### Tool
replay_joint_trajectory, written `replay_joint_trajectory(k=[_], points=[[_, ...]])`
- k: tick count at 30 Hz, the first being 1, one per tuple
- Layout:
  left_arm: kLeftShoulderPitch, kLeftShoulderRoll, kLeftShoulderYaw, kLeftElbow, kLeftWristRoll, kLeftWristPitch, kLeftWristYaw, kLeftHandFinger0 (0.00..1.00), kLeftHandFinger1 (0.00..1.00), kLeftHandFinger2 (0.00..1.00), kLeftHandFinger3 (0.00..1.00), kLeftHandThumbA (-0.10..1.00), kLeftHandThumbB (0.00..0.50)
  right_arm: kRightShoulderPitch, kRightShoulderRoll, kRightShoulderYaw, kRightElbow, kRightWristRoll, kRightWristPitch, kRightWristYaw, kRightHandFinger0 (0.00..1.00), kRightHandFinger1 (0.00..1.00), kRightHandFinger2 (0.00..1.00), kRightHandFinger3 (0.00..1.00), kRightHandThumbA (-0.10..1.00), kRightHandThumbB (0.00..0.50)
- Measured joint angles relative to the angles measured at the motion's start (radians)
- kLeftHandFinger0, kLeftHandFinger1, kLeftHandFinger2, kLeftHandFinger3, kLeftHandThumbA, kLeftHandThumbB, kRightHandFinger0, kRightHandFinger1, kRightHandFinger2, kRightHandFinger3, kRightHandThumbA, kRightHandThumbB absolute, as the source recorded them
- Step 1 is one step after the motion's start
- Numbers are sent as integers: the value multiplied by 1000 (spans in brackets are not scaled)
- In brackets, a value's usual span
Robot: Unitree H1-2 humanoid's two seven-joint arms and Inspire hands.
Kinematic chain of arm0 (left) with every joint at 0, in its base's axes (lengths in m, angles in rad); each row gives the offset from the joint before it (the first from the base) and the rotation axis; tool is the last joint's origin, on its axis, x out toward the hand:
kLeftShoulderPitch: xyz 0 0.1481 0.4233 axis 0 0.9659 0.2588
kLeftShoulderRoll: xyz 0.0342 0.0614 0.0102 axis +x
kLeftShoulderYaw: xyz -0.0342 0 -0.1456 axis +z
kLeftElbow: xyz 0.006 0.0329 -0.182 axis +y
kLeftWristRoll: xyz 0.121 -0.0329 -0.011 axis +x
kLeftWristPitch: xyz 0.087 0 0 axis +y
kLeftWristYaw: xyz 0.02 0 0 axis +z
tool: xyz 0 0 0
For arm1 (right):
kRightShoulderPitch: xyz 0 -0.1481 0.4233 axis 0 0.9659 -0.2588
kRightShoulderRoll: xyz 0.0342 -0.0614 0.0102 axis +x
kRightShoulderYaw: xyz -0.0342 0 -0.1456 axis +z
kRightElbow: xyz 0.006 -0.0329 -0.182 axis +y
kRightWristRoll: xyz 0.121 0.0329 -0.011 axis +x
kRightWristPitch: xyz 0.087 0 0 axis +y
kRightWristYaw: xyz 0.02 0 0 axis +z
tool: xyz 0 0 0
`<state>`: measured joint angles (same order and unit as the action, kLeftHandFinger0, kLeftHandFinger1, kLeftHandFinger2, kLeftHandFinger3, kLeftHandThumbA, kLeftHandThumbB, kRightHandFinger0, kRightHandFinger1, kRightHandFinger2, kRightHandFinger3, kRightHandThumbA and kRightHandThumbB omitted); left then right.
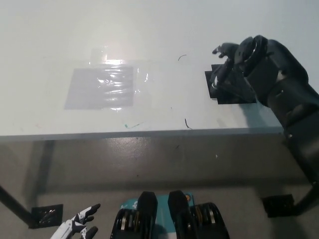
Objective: A whiteboard eraser is kept on the black marked spot on the table infront of the robot and the robot uses its right hand to swipe it back and forth on the table twice to clean it
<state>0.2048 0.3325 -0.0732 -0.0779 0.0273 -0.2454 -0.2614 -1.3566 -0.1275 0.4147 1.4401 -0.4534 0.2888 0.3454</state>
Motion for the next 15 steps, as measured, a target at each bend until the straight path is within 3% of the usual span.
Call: replay_joint_trajectory(k=[2,3,8,14,15], points=[[4,1,0,0,1,0,0,1000,1000,1000,1000,847,402,10,-4,17,6,-4,7,0,1000,1000,1000,1000,1000,229],[6,1,0,-1,1,0,0,1000,1000,1000,1000,845,405,14,-7,21,7,-5,8,0,1000,1000,1000,1000,1000,263],[16,3,0,-2,2,-1,0,1000,1000,1000,1000,837,410,30,-25,67,11,-21,9,0,1000,1000,1000,1000,1000,263],[17,5,1,-3,2,0,-1,1000,1000,1000,1000,845,420,44,-39,98,12,-35,9,-5,1000,1000,1000,1000,1000,296],[17,5,1,-3,2,0,-1,1000,1000,1000,1000,842,414,47,-40,99,12,-35,9,-6,1000,1000,1000,1000,1000,320]])
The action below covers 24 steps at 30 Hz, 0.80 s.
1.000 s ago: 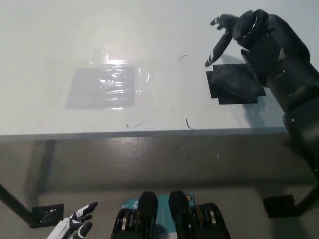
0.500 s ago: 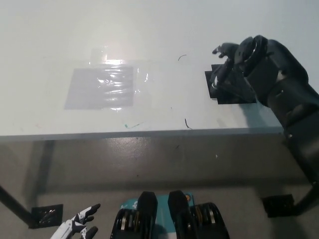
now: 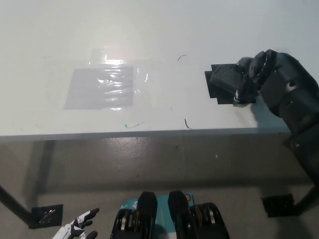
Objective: A whiteboard eraser is kept on the black marked spot on the table infront of the robot and the robot uses its right hand to swipe it back and forth on the table twice to clean it
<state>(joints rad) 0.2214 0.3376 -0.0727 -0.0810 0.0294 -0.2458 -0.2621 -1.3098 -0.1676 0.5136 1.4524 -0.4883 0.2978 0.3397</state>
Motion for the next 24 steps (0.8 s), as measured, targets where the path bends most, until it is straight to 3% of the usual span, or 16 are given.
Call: replay_joint_trajectory(k=[5,9,14,16,17,18,19,21,22,23,24], points=[[0,2,0,0,2,0,0,1000,1000,1000,1000,833,420,16,0,-9,0,2,-1,-11,1000,1000,1000,1000,1000,290],[-9,2,-4,0,4,0,0,1000,1000,1000,1000,802,419,19,1,-33,0,10,1,-25,1000,1000,1000,1000,1000,376],[-21,2,-7,0,18,-3,0,1000,1000,1000,1000,747,418,34,7,-89,-1,28,5,-121,1000,1000,1000,1000,1000,419],[-22,4,-8,0,22,-3,0,1000,1000,1000,1000,743,426,38,9,-102,-1,32,5,-148,1000,1000,1000,1000,992,415],[-22,5,-9,0,24,-3,0,1000,1000,1000,1000,740,425,40,11,-103,-1,33,3,-166,776,937,1000,1000,934,428],[-23,7,-9,-1,25,-3,-1,1000,1000,1000,1000,737,425,42,13,-104,-2,34,-1,-180,751,946,1000,1000,932,425],[-24,8,-10,-1,27,-3,-1,1000,1000,1000,1000,725,422,45,16,-105,-2,34,-5,-194,806,999,1000,1000,923,416],[-26,9,-10,-1,28,-3,-1,1000,1000,1000,1000,720,423,48,21,-104,-2,34,-8,-210,874,1000,1000,1000,823,370],[-28,9,-11,-1,28,-3,-1,1000,1000,1000,1000,721,424,50,24,-104,-2,34,-9,-220,830,955,975,1000,730,339],[-30,9,-11,-1,29,-3,-1,1000,1000,1000,1000,724,424,53,25,-104,-2,34,-9,-234,625,739,781,930,603,258],[-32,9,-12,-1,30,-3,-1,1000,1000,1000,1000,727,424,56,27,-105,-2,34,-11,-249,507,626,681,862,515,210]])
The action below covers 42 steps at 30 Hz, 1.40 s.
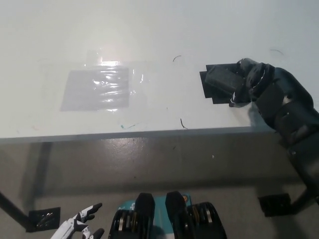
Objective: A whiteboard eraser is kept on the black marked spot on the table infront of the robot and the robot uses its right hand to swipe it back and forth on the table twice to clean it
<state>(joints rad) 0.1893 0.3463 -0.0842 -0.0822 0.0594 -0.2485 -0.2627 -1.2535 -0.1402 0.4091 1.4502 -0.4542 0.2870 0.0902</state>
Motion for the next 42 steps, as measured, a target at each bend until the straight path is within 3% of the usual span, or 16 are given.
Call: replay_joint_trajectory(k=[1,3,5,9,11,12,14,19,25,26,31,33,35,39,41,42], points=[[-1,0,0,0,1,0,0,1000,1000,1000,1000,730,422,3,2,0,0,0,-1,-13,601,725,747,852,482,182],[-2,0,-1,0,2,0,0,1000,1000,1000,1000,734,415,5,5,1,0,0,-5,-32,612,709,714,820,461,143],[-5,1,-2,0,5,0,0,1000,1000,1000,1000,731,415,9,9,0,0,0,-13,-57,724,808,817,862,487,154],[-9,4,-3,0,7,0,-1,1000,1000,1000,1000,737,423,13,11,0,0,0,-43,-123,673,755,782,859,515,171],[-11,5,-3,0,8,0,-1,1000,1000,1000,1000,733,421,13,12,0,0,0,-53,-146,469,567,638,828,520,176],[-11,5,-3,0,9,0,-1,1000,1000,1000,1000,728,422,13,12,0,0,0,-55,-154,653,768,793,881,529,179],[-15,6,-3,0,9,0,-1,1000,1000,1000,1000,729,423,13,12,0,0,0,-64,-170,857,968,962,930,548,175],[-22,10,-3,0,9,0,-1,1000,1000,1000,1000,717,417,14,15,0,1,0,-75,-187,856,963,957,933,562,181],[-25,12,-3,0,9,0,-2,1000,1000,1000,1000,724,421,14,15,0,1,1,-79,-196,670,778,795,857,555,176],[-26,12,-3,0,9,0,-2,1000,1000,1000,1000,727,422,14,15,0,1,1,-80,-198,718,837,849,899,559,178],[-31,15,-3,0,9,0,-3,1000,1000,1000,1000,732,418,14,15,0,1,1,-82,-205,587,681,712,844,561,171],[-34,16,-3,0,9,0,-3,1000,1000,1000,1000,724,412,14,15,0,1,2,-84,-206,610,727,749,855,562,166],[-38,17,-3,0,9,0,-3,1000,1000,1000,1000,724,417,14,15,-1,0,2,-88,-209,551,664,670,717,534,167],[-43,19,-3,0,9,0,-3,1000,1000,1000,1000,728,416,15,15,-5,0,4,-96,-214,748,846,856,868,534,149],[-43,20,-3,0,9,0,-3,1000,1000,1000,1000,725,415,20,15,-7,1,5,-97,-213,685,782,811,863,542,147],[-43,20,-3,0,8,0,-3,1000,1000,1000,1000,723,415,26,16,-7,1,5,-97,-213,411,494,586,747,541,136]])
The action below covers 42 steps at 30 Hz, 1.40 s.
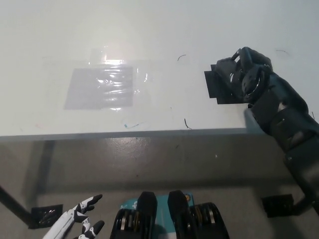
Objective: A whiteboard eraser is kept on the black marked spot on the table infront of the robot and the robot uses its right hand to swipe it back and forth on the table twice to clean it
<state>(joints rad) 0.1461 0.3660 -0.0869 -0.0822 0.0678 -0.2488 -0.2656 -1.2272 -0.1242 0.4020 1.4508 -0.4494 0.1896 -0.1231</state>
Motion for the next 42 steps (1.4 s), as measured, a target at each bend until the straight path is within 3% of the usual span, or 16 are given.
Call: replay_joint_trajectory(k=[3,6,8,12,14,16,18,19,20,27,29,35,37,40,41,42], points=[[0,0,0,0,0,0,0,1000,1000,1000,1000,720,407,23,5,-2,0,0,-4,-8,320,435,475,634,526,142],[-2,1,0,0,0,0,0,1000,1000,1000,1000,738,413,24,9,-6,-3,1,-14,-18,608,711,761,858,571,148],[-5,2,1,1,0,0,0,1000,1000,1000,1000,742,416,27,21,-5,-3,0,-18,-21,534,683,743,817,576,141],[-8,4,1,1,1,0,0,1000,1000,1000,1000,741,417,37,60,1,-5,-3,-24,-33,865,972,997,1000,611,128],[-10,5,1,0,1,0,0,1000,1000,1000,1000,737,412,42,83,8,-5,-8,-24,-43,757,848,889,1000,598,121],[-9,7,1,0,1,0,-1,1000,1000,1000,1000,737,416,52,103,15,-10,-12,-26,-54,438,526,571,788,603,136],[-8,7,1,0,1,0,-1,1000,1000,1000,1000,738,417,67,123,25,-17,-20,-31,-75,430,513,547,691,596,135],[-8,7,1,0,1,0,-1,1000,1000,1000,1000,737,418,74,132,30,-22,-26,-40,-86,210,276,347,479,574,142],[-8,7,1,0,1,0,-1,1000,1000,1000,1000,736,417,77,138,33,-24,-28,-48,-93,160,256,347,460,576,143],[-6,9,0,0,1,0,-7,1000,1000,1000,1000,729,411,95,271,64,-42,-40,-113,-122,573,663,699,687,665,149],[-6,9,0,0,1,0,-8,1000,1000,1000,1000,718,406,91,304,72,-43,-44,-117,-129,426,506,552,651,655,135],[-5,13,0,0,1,0,-12,1000,1000,1000,1000,725,409,91,315,84,-43,-49,-130,-131,510,595,626,642,637,118],[-6,13,0,0,1,0,-13,1000,1000,1000,1000,726,409,91,311,90,-43,-50,-134,-131,530,632,733,795,585,86],[-6,15,1,0,1,0,-15,1000,1000,1000,1000,726,416,94,303,101,-42,-53,-136,-131,156,249,398,585,529,84],[-6,16,1,0,1,0,-16,1000,1000,1000,1000,726,415,96,296,104,-42,-53,-141,-131,163,241,383,578,536,81],[-6,17,1,0,1,0,-17,1000,1000,1000,1000,729,414,99,289,106,-43,-53,-146,-131,350,432,510,650,558,87]])
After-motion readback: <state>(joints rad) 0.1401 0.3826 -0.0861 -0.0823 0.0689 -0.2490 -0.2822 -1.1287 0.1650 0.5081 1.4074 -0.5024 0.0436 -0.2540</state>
